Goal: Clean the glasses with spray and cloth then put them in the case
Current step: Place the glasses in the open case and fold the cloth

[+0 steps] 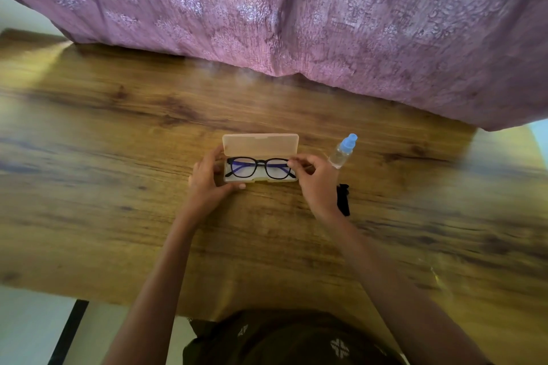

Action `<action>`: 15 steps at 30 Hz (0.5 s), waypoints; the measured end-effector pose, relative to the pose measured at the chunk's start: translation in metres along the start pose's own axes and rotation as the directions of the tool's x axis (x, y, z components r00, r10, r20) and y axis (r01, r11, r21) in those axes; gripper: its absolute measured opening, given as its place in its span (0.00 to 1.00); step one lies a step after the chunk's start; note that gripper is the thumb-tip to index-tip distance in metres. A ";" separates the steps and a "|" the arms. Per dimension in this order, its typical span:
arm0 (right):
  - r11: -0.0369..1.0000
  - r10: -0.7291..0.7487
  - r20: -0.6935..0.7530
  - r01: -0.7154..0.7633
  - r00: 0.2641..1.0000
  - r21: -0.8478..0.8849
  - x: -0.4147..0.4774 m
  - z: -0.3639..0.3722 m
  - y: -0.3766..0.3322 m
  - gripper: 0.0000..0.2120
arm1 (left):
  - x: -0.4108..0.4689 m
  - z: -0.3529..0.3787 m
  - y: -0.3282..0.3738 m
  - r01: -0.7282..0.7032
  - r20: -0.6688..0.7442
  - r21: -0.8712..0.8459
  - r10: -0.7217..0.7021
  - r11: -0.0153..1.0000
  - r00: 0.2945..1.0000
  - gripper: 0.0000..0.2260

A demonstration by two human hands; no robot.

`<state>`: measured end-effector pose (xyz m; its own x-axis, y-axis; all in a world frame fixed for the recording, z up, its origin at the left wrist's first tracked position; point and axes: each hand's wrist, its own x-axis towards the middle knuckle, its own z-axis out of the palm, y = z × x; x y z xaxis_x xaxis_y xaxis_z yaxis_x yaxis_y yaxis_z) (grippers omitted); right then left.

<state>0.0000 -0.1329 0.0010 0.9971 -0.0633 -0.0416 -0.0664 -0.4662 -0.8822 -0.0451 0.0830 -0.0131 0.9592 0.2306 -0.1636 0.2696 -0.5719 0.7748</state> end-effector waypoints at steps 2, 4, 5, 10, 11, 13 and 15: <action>0.999 -0.032 0.009 0.032 0.999 -0.034 -0.003 -0.003 -0.002 0.11 | -0.001 0.000 0.002 0.002 -0.002 0.001 -0.002 1.000 1.000 0.41; 0.994 -0.076 -0.004 0.075 0.997 -0.077 -0.006 -0.010 -0.001 0.11 | -0.002 0.000 0.004 0.006 -0.002 0.006 -0.006 1.000 1.000 0.41; 0.991 -0.091 -0.013 0.089 0.996 -0.096 -0.008 -0.015 0.001 0.09 | -0.002 0.000 0.004 0.003 -0.002 0.011 -0.003 1.000 1.000 0.41; 0.977 -0.005 -0.124 -0.022 0.992 -0.212 -0.013 -0.046 0.012 0.09 | -0.002 0.001 0.007 -0.001 -0.001 0.023 0.001 1.000 1.000 0.41; 0.976 0.010 -0.157 -0.044 0.988 -0.211 -0.013 -0.051 0.014 0.09 | -0.002 0.002 0.009 0.002 0.002 0.020 -0.002 1.000 1.000 0.41; 0.983 0.028 -0.197 -0.063 0.980 -0.172 -0.010 -0.058 0.016 0.10 | -0.002 0.003 0.012 0.006 0.010 0.023 -0.006 1.000 1.000 0.41; 0.988 0.050 -0.202 -0.078 0.978 -0.135 -0.007 -0.060 0.018 0.09 | -0.002 0.004 0.014 0.006 0.015 0.037 -0.006 0.999 1.000 0.41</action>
<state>-0.0105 -0.1937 0.0139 0.9647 -0.2633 0.0102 -0.1485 -0.5750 -0.8046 -0.0427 0.0718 -0.0043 0.9587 0.2222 -0.1777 0.2781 -0.5995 0.7505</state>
